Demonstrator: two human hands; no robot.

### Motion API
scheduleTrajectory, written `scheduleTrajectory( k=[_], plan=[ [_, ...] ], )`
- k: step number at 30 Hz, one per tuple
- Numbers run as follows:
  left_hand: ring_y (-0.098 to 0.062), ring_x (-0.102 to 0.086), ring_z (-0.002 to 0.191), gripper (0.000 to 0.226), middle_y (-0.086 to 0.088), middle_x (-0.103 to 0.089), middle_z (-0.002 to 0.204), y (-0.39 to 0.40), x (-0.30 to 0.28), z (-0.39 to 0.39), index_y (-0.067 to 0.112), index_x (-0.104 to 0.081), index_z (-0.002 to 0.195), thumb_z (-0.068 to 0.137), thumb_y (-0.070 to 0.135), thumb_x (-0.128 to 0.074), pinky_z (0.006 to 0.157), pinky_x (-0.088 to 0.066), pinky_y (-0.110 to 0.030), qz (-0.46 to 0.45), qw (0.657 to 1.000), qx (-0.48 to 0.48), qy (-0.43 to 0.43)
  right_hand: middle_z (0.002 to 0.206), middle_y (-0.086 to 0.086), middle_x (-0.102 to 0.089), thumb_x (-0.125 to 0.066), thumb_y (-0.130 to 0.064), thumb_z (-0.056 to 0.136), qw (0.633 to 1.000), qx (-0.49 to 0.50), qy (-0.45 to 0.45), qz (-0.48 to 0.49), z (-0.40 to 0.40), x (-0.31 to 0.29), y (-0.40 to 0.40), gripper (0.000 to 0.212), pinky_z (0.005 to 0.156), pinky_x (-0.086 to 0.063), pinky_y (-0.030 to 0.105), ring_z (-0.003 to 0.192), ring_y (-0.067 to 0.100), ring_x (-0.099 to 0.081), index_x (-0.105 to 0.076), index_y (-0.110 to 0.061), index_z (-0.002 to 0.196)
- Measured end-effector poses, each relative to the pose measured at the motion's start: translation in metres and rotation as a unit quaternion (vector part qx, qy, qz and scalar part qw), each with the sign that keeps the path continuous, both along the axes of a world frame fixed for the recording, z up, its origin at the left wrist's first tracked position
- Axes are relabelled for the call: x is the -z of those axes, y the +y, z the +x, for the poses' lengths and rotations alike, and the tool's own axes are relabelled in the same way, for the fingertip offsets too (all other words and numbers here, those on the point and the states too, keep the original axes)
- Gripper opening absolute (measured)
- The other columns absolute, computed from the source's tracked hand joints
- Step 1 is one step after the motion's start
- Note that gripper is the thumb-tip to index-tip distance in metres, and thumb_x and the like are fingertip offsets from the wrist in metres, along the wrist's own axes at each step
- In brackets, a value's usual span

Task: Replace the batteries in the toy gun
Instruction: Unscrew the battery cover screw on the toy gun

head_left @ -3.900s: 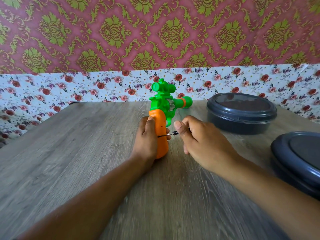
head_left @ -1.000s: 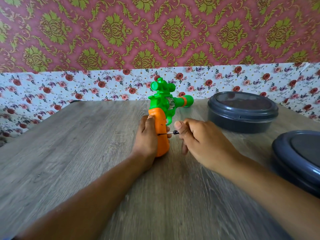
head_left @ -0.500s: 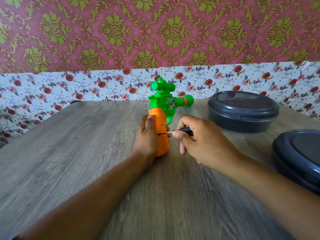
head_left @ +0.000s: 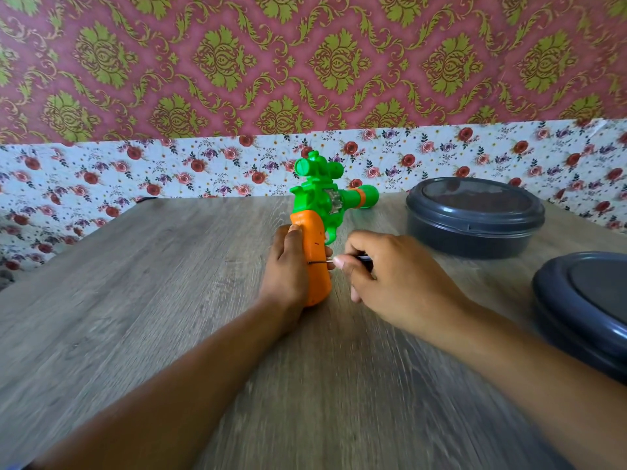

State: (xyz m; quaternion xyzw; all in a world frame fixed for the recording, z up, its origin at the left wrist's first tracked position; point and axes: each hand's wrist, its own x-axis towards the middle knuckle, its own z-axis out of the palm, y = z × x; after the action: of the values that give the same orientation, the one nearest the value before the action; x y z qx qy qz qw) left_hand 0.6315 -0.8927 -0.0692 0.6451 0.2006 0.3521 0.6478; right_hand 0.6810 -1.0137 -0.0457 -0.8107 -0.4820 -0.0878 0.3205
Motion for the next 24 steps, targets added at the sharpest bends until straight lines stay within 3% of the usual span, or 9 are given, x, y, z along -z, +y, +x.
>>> scheduleTrajectory(
  k=[3, 6, 10, 12, 15, 17, 19, 21, 24],
  plan=[
    [0.009, -0.057, 0.045, 0.023, 0.004, -0.057, 0.074, 0.0005, 0.0003, 0.0006, 0.021, -0.046, 0.104, 0.102, 0.027, -0.025, 0.041, -0.044, -0.008, -0.004, 1.0, 0.005, -0.004, 0.065, 0.0, -0.064, -0.059, -0.033, 0.087, 1.0, -0.009, 0.012, 0.014, 0.0005, -0.0007, -0.0003, 0.018, 0.059, -0.051, 0.039, 0.06, 0.02, -0.059, -0.052, -0.019, 0.077],
    [0.009, -0.057, 0.047, 0.025, 0.004, -0.057, 0.074, 0.0011, 0.001, 0.0018, 0.022, -0.049, 0.096, 0.102, 0.025, -0.025, 0.044, -0.045, -0.009, 0.012, 1.0, 0.0, -0.009, 0.064, 0.0, -0.062, -0.061, -0.033, 0.085, 0.999, -0.013, 0.026, 0.037, -0.0003, 0.0011, 0.0015, 0.02, 0.06, -0.05, 0.039, 0.06, 0.02, -0.058, -0.051, -0.019, 0.076],
    [-0.01, -0.057, 0.076, 0.03, 0.007, -0.054, 0.081, 0.0048, 0.0043, 0.0032, 0.031, -0.047, 0.08, 0.101, 0.029, -0.026, 0.074, -0.049, -0.029, 0.038, 0.999, -0.025, 0.005, 0.057, -0.003, -0.049, -0.042, -0.05, 0.09, 1.0, 0.014, 0.027, 0.002, -0.0021, 0.001, 0.0017, 0.036, 0.056, -0.04, 0.035, 0.059, 0.02, -0.049, -0.042, -0.022, 0.067],
    [-0.009, -0.057, 0.075, 0.03, 0.008, -0.054, 0.08, 0.0049, 0.0044, 0.0032, 0.031, -0.047, 0.08, 0.101, 0.03, -0.026, 0.07, -0.048, -0.026, 0.039, 0.999, -0.029, 0.004, 0.06, -0.003, -0.048, -0.03, -0.053, 0.093, 0.997, 0.045, 0.016, -0.056, -0.003, -0.0019, 0.0004, 0.045, 0.06, -0.039, 0.034, 0.065, 0.022, -0.05, -0.045, -0.02, 0.066],
    [0.008, -0.058, 0.05, 0.03, 0.008, -0.055, 0.072, 0.0023, 0.0024, 0.0024, 0.029, -0.046, 0.08, 0.102, 0.027, -0.025, 0.047, -0.046, -0.01, 0.022, 1.0, -0.011, -0.004, 0.069, 0.002, -0.057, -0.034, -0.043, 0.096, 0.996, 0.043, 0.025, -0.068, -0.0026, -0.0018, 0.0003, 0.041, 0.064, -0.045, 0.035, 0.07, 0.024, -0.056, -0.056, -0.016, 0.073],
    [0.004, -0.06, 0.053, 0.029, 0.002, -0.059, 0.073, 0.0027, 0.0022, 0.0031, 0.027, -0.047, 0.082, 0.102, 0.026, -0.025, 0.049, -0.048, -0.011, 0.016, 1.0, -0.005, -0.009, 0.064, -0.002, -0.054, -0.044, -0.037, 0.094, 0.998, 0.027, 0.029, -0.045, -0.0015, 0.0, 0.0015, 0.036, 0.056, -0.04, 0.033, 0.061, 0.019, -0.051, -0.049, -0.017, 0.065],
    [-0.011, -0.063, 0.065, 0.028, -0.004, -0.063, 0.077, 0.0041, 0.0044, 0.0053, 0.025, -0.048, 0.085, 0.101, 0.027, -0.025, 0.058, -0.051, -0.023, 0.004, 1.0, -0.002, -0.011, 0.055, -0.004, -0.045, -0.053, -0.035, 0.09, 0.999, 0.026, 0.03, -0.029, -0.0011, 0.001, 0.0017, 0.035, 0.051, -0.033, 0.03, 0.053, 0.012, -0.042, -0.042, -0.019, 0.061],
    [-0.019, -0.062, 0.069, 0.028, -0.009, -0.063, 0.079, 0.0053, 0.006, 0.0075, 0.024, -0.049, 0.088, 0.101, 0.027, -0.025, 0.061, -0.051, -0.027, -0.01, 1.0, -0.001, -0.011, 0.054, -0.004, -0.046, -0.059, -0.033, 0.086, 0.999, 0.027, 0.02, -0.023, -0.0003, 0.0022, 0.0008, 0.029, 0.052, -0.035, 0.03, 0.053, 0.012, -0.044, -0.046, -0.019, 0.065],
    [-0.02, -0.063, 0.069, 0.027, -0.01, -0.064, 0.081, 0.0046, 0.0053, 0.0078, 0.022, -0.049, 0.091, 0.101, 0.028, -0.025, 0.059, -0.052, -0.026, -0.011, 1.0, 0.001, -0.014, 0.065, -0.004, -0.059, -0.06, -0.029, 0.086, 0.999, 0.023, 0.02, -0.026, 0.0017, 0.0054, 0.0013, 0.019, 0.059, -0.045, 0.033, 0.063, 0.016, -0.054, -0.052, -0.018, 0.072]
  ],
)
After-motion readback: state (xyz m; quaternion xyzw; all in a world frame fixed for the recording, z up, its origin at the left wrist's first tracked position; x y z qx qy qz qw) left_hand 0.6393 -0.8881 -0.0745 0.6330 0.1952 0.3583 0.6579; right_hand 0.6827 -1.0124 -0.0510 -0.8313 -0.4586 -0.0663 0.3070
